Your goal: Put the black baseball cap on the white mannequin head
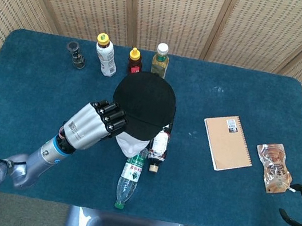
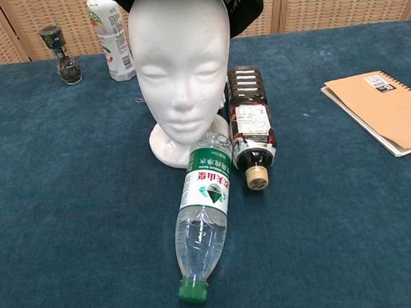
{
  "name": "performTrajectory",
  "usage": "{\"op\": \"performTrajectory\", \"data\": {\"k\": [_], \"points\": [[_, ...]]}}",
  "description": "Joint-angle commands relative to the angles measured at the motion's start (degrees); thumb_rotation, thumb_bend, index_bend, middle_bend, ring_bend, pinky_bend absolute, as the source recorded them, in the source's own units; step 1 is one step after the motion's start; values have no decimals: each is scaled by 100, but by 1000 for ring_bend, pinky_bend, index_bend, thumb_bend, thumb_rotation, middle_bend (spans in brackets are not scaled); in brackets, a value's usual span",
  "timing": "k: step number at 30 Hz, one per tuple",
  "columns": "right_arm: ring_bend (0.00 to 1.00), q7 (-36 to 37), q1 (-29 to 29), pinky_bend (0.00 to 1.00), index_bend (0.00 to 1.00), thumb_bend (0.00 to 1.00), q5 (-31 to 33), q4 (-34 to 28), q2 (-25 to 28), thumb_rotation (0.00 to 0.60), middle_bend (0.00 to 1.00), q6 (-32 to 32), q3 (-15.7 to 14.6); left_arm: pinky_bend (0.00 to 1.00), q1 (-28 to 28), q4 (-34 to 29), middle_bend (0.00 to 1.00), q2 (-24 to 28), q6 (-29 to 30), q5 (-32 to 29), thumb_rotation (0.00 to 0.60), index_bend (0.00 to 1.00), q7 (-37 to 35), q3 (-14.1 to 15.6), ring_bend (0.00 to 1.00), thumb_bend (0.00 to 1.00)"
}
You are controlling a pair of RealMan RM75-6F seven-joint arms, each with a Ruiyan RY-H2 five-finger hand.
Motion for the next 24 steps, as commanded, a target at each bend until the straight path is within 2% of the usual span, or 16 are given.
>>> {"op": "performTrajectory", "data": {"k": [1, 24], "points": [[416, -7, 5, 336, 339, 89, 21, 13, -14, 600, 382, -32, -4, 786, 81, 19, 591, 20, 92, 58, 600, 873, -6, 51, 495, 748], [420, 18, -1, 334, 339, 89, 34, 44, -28, 600, 383, -65, -15, 782, 461, -117, 591, 3, 190, 338, 600, 874, 210, 334, 495, 730]]}}
